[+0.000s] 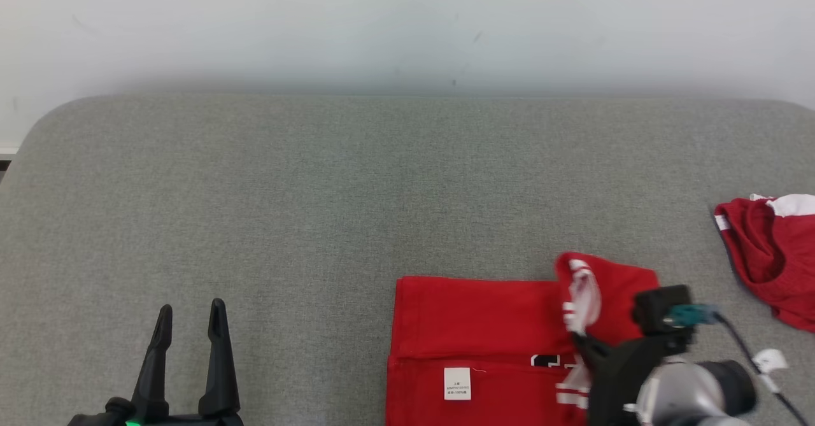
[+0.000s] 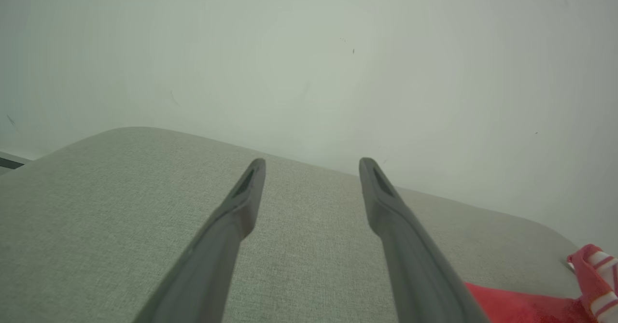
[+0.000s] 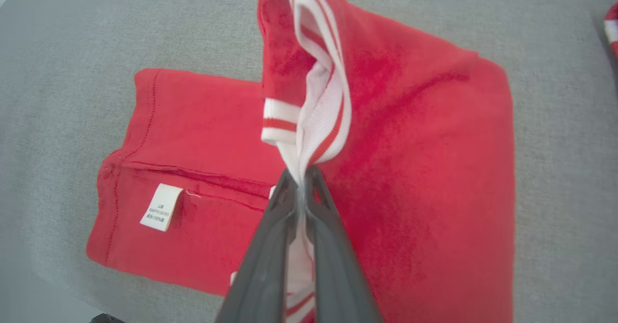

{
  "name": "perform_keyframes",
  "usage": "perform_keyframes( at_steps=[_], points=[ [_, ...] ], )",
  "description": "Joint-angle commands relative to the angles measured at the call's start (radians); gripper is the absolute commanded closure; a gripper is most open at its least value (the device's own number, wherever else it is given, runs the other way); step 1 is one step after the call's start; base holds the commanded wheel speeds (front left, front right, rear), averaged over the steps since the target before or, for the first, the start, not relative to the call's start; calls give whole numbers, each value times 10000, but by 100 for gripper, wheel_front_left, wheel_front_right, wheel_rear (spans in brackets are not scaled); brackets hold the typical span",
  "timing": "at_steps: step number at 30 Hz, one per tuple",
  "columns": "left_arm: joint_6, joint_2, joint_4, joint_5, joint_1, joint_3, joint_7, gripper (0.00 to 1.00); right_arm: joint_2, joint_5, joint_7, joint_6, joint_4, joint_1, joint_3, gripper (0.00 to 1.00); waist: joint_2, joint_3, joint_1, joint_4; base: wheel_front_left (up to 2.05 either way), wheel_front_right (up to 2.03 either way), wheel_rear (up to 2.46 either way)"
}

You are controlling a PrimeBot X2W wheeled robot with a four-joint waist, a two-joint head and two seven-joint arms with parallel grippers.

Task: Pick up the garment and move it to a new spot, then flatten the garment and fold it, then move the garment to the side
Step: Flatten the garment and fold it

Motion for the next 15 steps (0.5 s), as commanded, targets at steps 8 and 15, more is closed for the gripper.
perform_keyframes(
  at_steps=[8,15],
  points=[
    [-16,-9,21,85,-69,-193,-30,0,-13,689,-543,-25,1736,-1259,2175,100,-1,17,0,357,0,0,0],
    [-15,-8,57,27,-145,-291,-30,0,-9,1316,-1091,-24,3024,-2093,3085,100,-1,93,0,633,0,0,0]
  ],
)
